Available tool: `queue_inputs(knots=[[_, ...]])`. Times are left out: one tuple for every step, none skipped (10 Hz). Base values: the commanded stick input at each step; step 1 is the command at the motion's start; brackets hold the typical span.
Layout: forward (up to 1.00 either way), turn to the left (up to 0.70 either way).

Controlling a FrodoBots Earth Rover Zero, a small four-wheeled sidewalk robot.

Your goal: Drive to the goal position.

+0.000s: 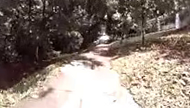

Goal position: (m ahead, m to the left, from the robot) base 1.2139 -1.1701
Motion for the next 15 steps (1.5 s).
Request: queue_inputs(knots=[[0.50, 0.00], [0.50, 0.00], [0.50, 0.00], [0.50, 0.00], [0.50, 0.00], [0.50, -0.05], [0.50, -0.16], [0.50, -0.27], [0.50, -0.39], [0.50, -0.50], [0.50, -0.09], [0.50, 0.00], [0.50, 0.00], [0.50, 0.00], [0.50, 0.00]])
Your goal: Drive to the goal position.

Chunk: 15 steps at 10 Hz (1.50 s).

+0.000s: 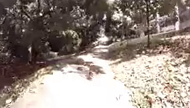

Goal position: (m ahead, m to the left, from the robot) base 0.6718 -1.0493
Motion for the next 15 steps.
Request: queue_inputs(knots=[[0.50, 0.00], [0.50, 0.00], [0.50, 0.00], [0.50, 0.00], [0.50, 0.00], [0.50, 0.00], [0.50, 0.00], [0.50, 0.00], [0.50, 0.00], [0.50, 0.00], [0.50, 0.00], [0.50, 0.00], [0.50, 0.00], [0.50, 0.00], [0.50, 0.00]])
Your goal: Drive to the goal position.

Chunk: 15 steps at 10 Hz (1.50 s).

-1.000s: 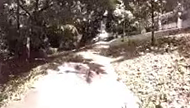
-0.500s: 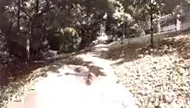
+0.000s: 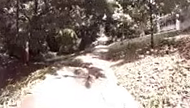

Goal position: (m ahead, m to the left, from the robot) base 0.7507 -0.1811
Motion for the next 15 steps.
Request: queue_inputs(knots=[[0.50, 0.00], [0.50, 0.00], [0.50, 0.00], [0.50, 0.00], [0.50, 0.00], [0.50, 0.00], [0.50, 0.00], [0.50, 0.00], [0.50, 0.00], [0.50, 0.00], [0.50, 0.00], [0.50, 0.00], [0.50, 0.00], [0.50, 0.00], [0.50, 0.00]])
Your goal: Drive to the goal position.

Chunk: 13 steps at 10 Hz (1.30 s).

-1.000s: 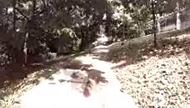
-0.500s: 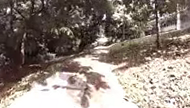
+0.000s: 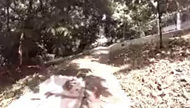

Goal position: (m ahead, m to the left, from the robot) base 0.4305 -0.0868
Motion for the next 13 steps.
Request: queue_inputs(knots=[[0.50, 0.00], [0.50, 0.00], [0.50, 0.00], [0.50, 0.00], [0.50, 0.00], [0.50, 0.00], [0.50, 0.00], [0.50, 0.00], [0.50, 0.00], [0.50, 0.00], [0.50, 0.00], [0.50, 0.00], [0.50, 0.00]])
